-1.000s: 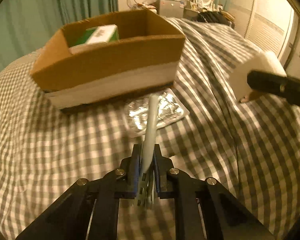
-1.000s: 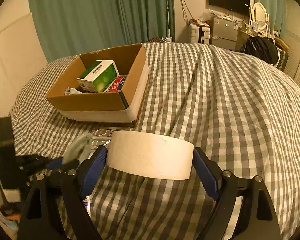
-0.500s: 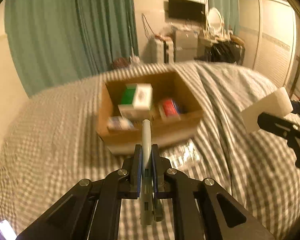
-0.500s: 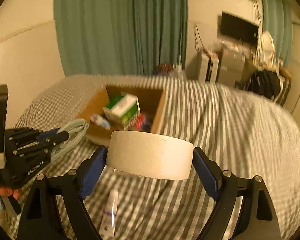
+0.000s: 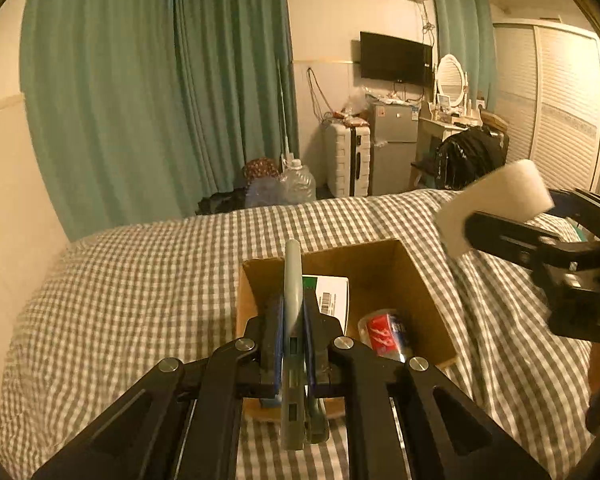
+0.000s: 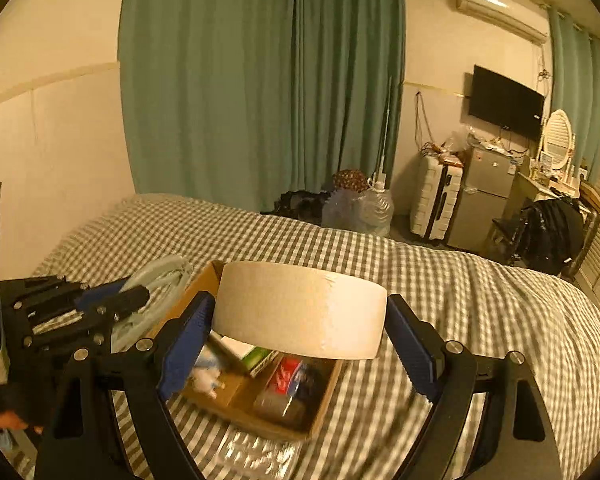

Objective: Organize objects
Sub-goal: 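Carry tape roll and hanger over the cardboard box and release both, then grasp the white toothpaste tube with the right gripper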

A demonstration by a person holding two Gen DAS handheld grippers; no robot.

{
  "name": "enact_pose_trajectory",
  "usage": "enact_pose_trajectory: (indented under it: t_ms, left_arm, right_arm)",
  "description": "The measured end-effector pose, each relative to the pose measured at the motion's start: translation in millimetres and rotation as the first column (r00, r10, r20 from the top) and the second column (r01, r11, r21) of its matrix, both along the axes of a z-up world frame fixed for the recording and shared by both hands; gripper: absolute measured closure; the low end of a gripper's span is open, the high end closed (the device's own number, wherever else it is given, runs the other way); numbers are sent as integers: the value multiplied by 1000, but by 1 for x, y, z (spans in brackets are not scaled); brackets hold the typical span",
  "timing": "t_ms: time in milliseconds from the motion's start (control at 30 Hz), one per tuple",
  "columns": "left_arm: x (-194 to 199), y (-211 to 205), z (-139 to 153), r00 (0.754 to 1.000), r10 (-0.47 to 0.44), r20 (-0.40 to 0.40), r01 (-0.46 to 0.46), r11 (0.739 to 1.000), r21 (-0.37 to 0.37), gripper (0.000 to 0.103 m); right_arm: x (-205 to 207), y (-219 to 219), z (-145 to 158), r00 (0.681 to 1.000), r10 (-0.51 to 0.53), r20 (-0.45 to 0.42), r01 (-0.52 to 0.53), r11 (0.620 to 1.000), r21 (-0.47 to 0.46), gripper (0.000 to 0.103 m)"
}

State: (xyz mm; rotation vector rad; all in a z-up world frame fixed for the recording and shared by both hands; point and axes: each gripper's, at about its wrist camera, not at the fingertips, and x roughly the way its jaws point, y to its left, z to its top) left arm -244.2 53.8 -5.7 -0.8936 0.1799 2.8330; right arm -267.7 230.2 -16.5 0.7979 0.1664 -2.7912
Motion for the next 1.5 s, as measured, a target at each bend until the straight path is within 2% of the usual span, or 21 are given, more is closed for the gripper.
enact_pose_trajectory:
  t_ms: [100,233,400,433,467,533,633,667,733,800,867,933,1100,1300,1400,1500]
  left_arm:
    - [-32,3,-20,1000,-6,31,5,1000,5,95]
    - [-65,5,-50,997,-6,76,5,1000,8,95]
    - [-84,2,-79,994,-4,112,1,1000,31,95]
    - [-84,1,-80,994,-8,105,4,999,37,95]
    - [-84,1,-80,994,-11,107,7,999,44,94]
    - [-81,0,-78,992,-12,128,4,998,67,94]
    - [-62,0,-72,991,-20,129,10,997,74,91]
    - [-56,-1,-69,992,-21,125,13,998,65,87]
    - [-41,-2,-57,993,-14,113,8,998,55,73]
    - [-28,-5,-43,995,-2,98,-5,997,71,38]
    - [-10,-8,-23,998,11,59,-16,996,89,31]
    - [9,-9,-4,999,18,29,-21,996,82,28]
    - [58,-17,36,997,39,-68,-35,998,57,3]
    - [110,-26,63,992,43,-122,-41,999,22,0]
    - [137,-34,59,992,44,-114,-42,999,13,0]
    - [155,-45,44,995,43,-90,-39,998,51,0]
  right_arm:
    - [-36,-14,-24,1000,8,18,-8,999,47,18]
    - [-72,-24,-68,996,12,84,-19,996,85,18]
    - [-88,-28,-94,993,12,113,-26,992,121,16]
    - [-86,-29,-94,994,17,108,-30,991,128,12]
    - [-84,-30,-93,995,20,101,-34,990,136,5]
    - [-76,-31,-87,998,3,59,-11,990,139,0]
    - [-63,-20,-70,998,-24,52,19,996,87,0]
    - [-55,-17,-63,998,-29,52,26,997,72,0]
    - [-41,-9,-49,998,-44,41,42,997,66,0]
    - [-24,-2,-34,998,-59,26,58,997,49,0]
    - [-5,8,-14,999,-52,15,52,999,-4,0]
    - [25,12,4,999,-34,-7,34,999,-37,0]
    - [83,16,48,996,-45,-81,44,999,-4,0]
    - [142,10,73,992,-42,-120,44,999,15,0]
    - [165,5,68,993,-31,-113,32,999,7,0]
    - [183,3,50,996,-36,-84,35,999,-9,0]
